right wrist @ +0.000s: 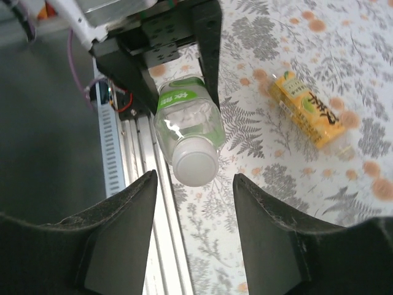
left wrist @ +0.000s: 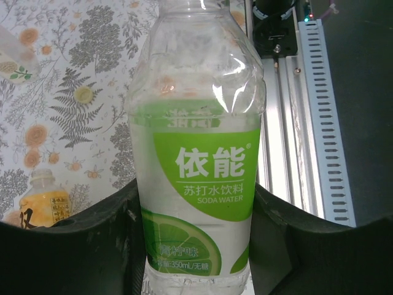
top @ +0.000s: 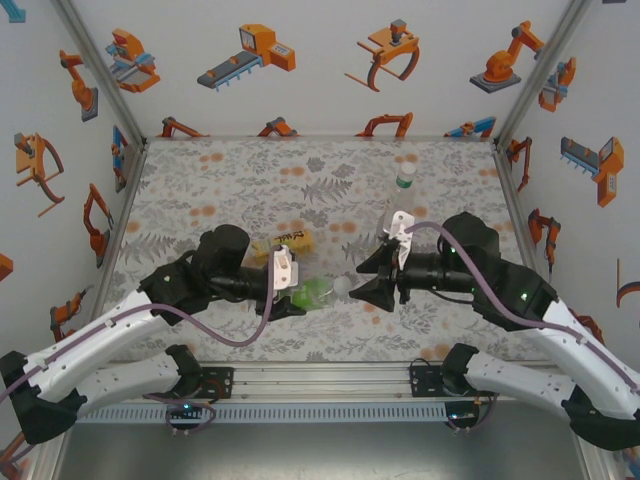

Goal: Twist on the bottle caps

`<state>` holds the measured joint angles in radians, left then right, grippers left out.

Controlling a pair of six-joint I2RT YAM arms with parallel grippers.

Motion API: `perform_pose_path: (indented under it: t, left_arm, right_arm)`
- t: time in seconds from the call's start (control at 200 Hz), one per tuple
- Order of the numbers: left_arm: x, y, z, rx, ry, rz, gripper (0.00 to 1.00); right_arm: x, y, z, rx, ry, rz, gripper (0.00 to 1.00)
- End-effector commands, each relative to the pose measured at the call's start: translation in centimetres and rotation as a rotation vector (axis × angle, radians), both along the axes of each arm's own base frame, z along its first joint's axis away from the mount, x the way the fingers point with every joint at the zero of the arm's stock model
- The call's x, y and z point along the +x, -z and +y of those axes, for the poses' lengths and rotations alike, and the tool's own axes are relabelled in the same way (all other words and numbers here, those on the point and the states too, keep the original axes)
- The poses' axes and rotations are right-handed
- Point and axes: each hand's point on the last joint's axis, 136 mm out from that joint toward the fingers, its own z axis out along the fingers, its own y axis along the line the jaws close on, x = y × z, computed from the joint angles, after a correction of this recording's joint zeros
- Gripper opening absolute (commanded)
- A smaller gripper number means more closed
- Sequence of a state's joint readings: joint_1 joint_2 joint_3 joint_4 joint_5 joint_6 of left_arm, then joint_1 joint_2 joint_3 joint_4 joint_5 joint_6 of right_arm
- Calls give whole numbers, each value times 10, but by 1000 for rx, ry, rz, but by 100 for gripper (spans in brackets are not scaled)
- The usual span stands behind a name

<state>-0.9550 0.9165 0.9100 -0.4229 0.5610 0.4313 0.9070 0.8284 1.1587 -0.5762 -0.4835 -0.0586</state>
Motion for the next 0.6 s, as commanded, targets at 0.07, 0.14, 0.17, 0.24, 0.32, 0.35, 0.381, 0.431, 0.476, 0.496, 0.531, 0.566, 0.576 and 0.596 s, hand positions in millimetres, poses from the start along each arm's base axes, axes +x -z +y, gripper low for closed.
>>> perform_pose_path:
  t: [0.07, 0.14, 0.17, 0.24, 0.32, 0.35, 0.381, 0.431, 0.476, 0.496, 0.531, 0.566, 0.576, 0.596]
  left_arm:
    - [-12, -22, 3, -49, 55, -11, 0]
    - [-13, -22, 3, -48, 58, -13, 0]
    - [-12, -22, 3, -48, 56, -16, 0]
    - [-11, -21, 3, -44, 55, -17, 0]
    - [-11, -22, 2, -44, 56, -20, 0]
    - [-11, -21, 2, -44, 57, -19, 0]
    - [-11, -21, 1, -44, 57, -19, 0]
    - [-10, -21, 1, -43, 57, -18, 0]
    - [-10, -21, 1, -43, 57, -18, 0]
    - [-10, -21, 1, -44, 57, -19, 0]
    - [-10, -20, 1, -42, 56, -16, 0]
    - [-10, -20, 1, -42, 56, -17, 0]
    - [-10, -20, 1, -43, 55, -18, 0]
    - [-10, -20, 1, -43, 56, -17, 0]
  right_arm:
    - [-13, -10, 6, 18, -145, -208, 54]
    - [-14, -6, 9, 14, -168, -211, 54]
    - [-14, -5, 10, 16, -175, -210, 54]
    - [-17, -4, 13, 23, -202, -201, 52]
    - [-19, -2, 16, 30, -221, -188, 49]
    - [-18, -2, 16, 33, -220, -181, 48]
    - [-19, -1, 17, 33, -221, -174, 48]
    - [-19, 1, 17, 31, -222, -167, 47]
    - [-18, 2, 17, 32, -218, -163, 46]
    - [-18, 2, 17, 34, -216, -162, 46]
    - [-18, 2, 17, 39, -214, -163, 46]
    - [-17, 2, 17, 41, -211, -164, 46]
    - [-17, 3, 17, 41, -210, -163, 46]
    - [-17, 3, 17, 41, -209, -162, 45]
